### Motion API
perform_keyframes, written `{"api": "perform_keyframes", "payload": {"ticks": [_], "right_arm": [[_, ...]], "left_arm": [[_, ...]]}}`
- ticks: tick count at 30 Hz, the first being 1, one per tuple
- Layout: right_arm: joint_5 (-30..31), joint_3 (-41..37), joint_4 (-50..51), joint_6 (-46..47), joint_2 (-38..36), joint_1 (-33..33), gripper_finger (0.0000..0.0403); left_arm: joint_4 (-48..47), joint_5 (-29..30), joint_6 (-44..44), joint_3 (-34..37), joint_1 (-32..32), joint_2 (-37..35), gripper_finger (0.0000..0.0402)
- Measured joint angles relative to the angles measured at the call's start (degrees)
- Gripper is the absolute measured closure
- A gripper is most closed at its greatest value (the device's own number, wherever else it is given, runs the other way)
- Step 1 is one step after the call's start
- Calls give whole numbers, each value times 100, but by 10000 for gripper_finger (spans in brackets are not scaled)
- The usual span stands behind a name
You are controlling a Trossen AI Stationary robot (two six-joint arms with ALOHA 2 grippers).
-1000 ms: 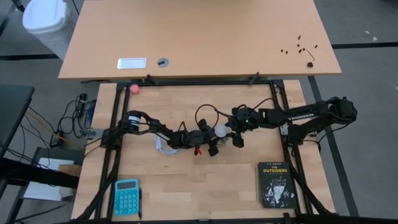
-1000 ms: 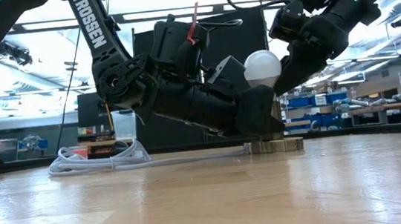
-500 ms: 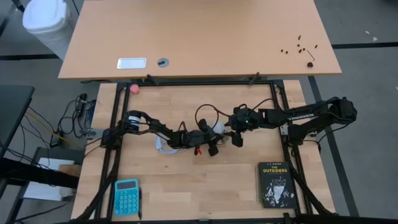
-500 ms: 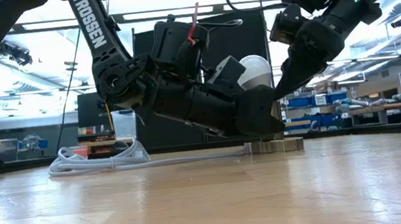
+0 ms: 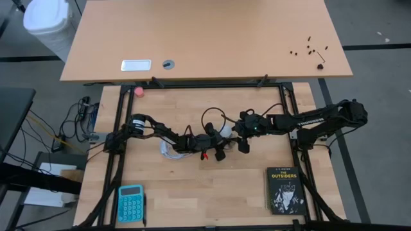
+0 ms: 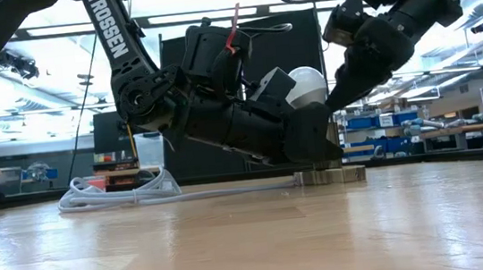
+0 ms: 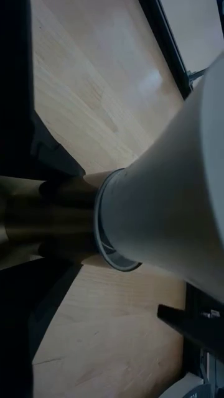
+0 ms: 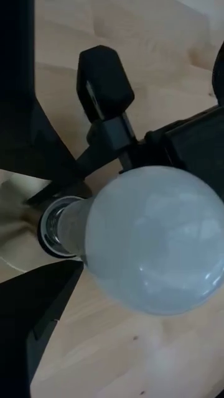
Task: Screw lightbulb
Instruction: Insert the white lightbulb into the silver lamp
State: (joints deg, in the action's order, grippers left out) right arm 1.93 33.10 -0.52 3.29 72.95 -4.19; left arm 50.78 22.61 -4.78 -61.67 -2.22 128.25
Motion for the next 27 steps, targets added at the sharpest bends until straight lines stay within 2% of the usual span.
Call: {"api": "perform_keyframes", "payload": {"ticks": [5,10,13,19,24,27], "right_arm": [[24,0,-91,16,2,81,176],[404,0,-292,-37,4,224,177],[415,0,-338,-70,4,205,171],[-9,1,-749,-308,422,112,138],[-50,2,-957,-302,706,24,104],[-35,2,-1153,-340,717,33,96]], "left_arm": [[2,-2,0,0,0,0,231],[2,-4,-3,0,0,0,231],[7,-7,-2,0,0,0,231],[19,-33,0,0,0,2,231],[13,-45,0,0,-2,2,231],[3,-45,0,0,-2,2,231]]}}
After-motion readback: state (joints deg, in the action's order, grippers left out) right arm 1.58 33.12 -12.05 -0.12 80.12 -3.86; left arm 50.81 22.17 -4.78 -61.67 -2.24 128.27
